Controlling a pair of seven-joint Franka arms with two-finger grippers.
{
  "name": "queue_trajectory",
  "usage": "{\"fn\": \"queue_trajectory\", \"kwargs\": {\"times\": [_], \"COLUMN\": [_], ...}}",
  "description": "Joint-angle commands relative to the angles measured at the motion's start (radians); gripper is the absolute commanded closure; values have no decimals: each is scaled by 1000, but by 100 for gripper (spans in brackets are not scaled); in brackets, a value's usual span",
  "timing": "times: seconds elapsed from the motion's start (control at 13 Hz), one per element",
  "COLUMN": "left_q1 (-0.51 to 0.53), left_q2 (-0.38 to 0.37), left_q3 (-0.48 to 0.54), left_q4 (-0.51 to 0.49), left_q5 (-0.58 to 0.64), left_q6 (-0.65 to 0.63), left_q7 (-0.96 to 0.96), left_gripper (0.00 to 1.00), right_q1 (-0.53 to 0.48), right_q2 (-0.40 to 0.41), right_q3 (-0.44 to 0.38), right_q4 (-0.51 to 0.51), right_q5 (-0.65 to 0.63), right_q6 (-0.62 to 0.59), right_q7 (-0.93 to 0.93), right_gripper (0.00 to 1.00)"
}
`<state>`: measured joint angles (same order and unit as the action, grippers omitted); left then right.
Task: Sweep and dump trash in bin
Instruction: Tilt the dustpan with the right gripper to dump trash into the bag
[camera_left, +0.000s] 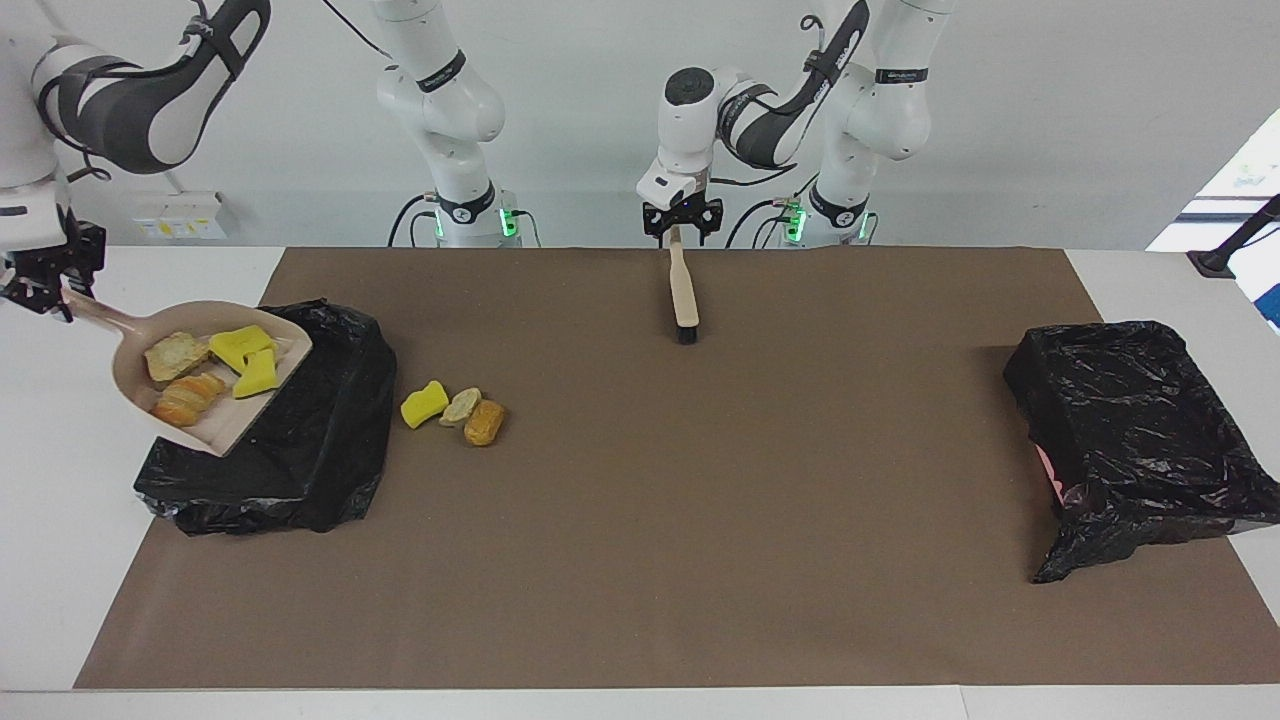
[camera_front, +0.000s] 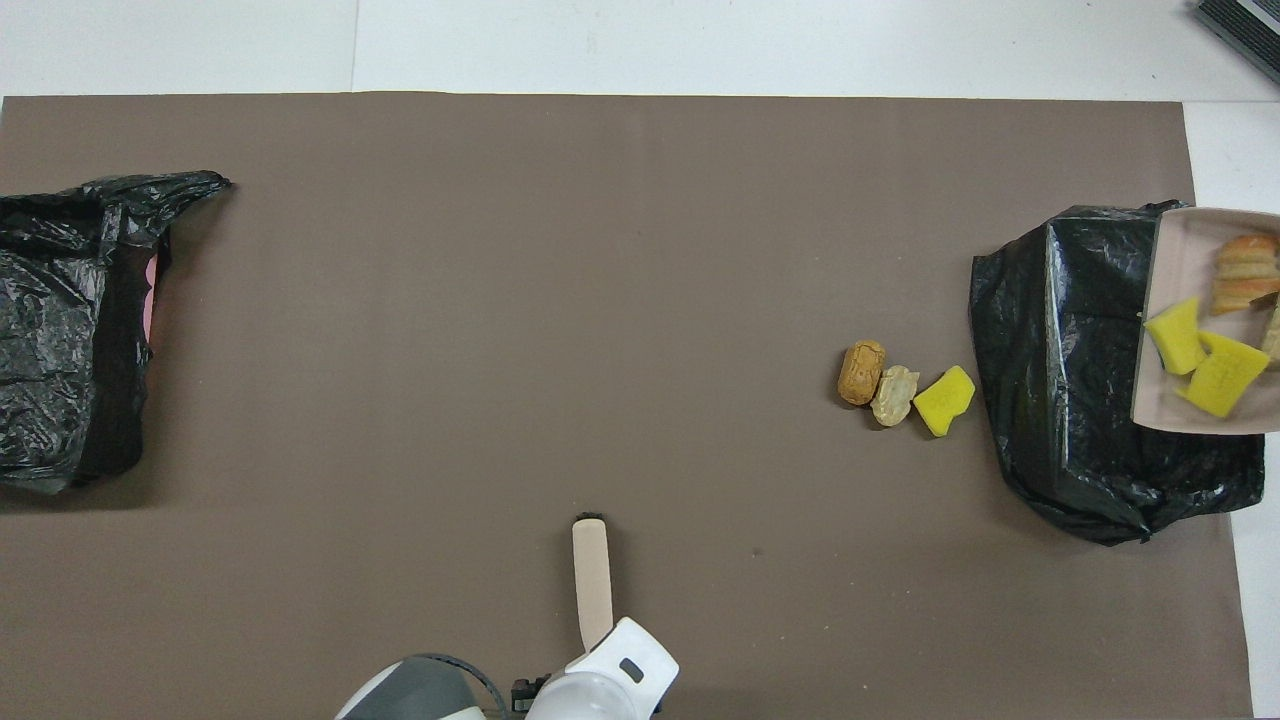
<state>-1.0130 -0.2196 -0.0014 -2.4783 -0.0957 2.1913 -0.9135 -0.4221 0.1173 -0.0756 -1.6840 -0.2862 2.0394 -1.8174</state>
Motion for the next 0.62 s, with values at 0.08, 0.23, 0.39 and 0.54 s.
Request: {"fn": "queue_trajectory", "kwargs": {"times": [0.08, 0.23, 0.39, 0.54], "left_q1": [157, 244, 347, 449], "left_q2": [45, 69, 78, 106], "left_q3": [0, 0, 0, 0], "left_q4": [157, 250, 379, 497], "left_q5": [120, 134, 134, 134], "left_q6": [-62, -74, -174, -272], "left_q7": [169, 218, 358, 479], "left_gripper": [0, 0, 0, 0], "right_q1": [0, 20, 36, 55], "right_q2": [5, -4, -1, 5], "right_q3": [11, 14, 20, 23], "right_q4": [-28, -52, -54, -52], "right_q5": [-105, -183, -228, -280], "right_q6": [62, 76, 105, 122], "right_q7": [-85, -98, -141, -164], "right_gripper": [100, 100, 100, 100]}}
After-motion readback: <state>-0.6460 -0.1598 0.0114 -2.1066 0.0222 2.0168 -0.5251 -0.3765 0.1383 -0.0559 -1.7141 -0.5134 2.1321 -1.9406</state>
